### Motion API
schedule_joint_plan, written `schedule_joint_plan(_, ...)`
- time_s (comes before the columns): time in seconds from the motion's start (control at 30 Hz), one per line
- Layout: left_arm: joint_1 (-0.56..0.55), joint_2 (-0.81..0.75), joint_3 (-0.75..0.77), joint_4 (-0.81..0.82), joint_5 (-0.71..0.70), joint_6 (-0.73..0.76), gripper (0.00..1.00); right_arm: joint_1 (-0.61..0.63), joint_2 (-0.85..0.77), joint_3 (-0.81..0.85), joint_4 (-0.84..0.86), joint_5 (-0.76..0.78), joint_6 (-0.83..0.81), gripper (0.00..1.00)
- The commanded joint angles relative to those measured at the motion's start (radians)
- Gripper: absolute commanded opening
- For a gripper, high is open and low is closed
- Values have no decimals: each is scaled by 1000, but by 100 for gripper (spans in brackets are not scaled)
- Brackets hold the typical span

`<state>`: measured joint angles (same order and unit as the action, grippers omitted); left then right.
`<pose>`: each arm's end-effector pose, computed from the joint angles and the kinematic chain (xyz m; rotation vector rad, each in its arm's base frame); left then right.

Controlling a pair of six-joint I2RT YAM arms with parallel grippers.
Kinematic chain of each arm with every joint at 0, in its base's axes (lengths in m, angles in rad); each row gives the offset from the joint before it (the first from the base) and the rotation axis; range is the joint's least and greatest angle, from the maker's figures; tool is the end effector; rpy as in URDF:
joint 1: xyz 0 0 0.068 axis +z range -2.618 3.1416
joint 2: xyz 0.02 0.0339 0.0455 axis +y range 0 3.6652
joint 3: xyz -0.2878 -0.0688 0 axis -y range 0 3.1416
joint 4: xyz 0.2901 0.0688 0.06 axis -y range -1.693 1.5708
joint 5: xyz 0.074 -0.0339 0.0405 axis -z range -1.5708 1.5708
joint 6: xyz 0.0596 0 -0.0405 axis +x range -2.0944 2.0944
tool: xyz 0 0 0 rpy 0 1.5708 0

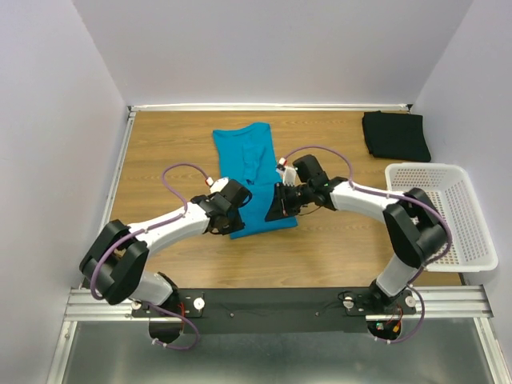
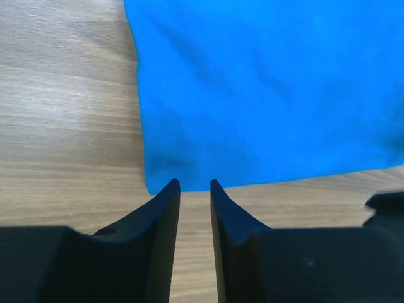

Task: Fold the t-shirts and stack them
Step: Fold the tshirt

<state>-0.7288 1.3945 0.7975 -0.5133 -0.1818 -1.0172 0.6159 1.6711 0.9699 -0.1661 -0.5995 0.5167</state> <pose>0.2325 -0.1932 0.1646 -0.4435 2.6543 -0.3257 0.2980 0.2521 0.1646 -0.4247 2.5895 1.1934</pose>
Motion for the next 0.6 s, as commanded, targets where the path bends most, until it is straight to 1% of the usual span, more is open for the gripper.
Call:
schedule_joint_plan(0.0,0,35,-21,19,-7,-4,31,5,113,-25,201,-299,17,24)
schedule_joint_plan(0.1,2,66,-32,6,-19,-7,31,5,167,-33,229,-344,-13,22)
schedule_joint_plan(0.27,8,70,-82,9,-7,-21,31,-22,281,-79,261,-293,-41,16)
schedule_joint_plan(0.4,20,52,-119,12,-7,-24,31,-74,325,-164,365,-301,-11,15)
schedule_joint_plan(0.57,25,49,-130,13,-1,-18,31,-102,341,-178,370,-307,-27,14)
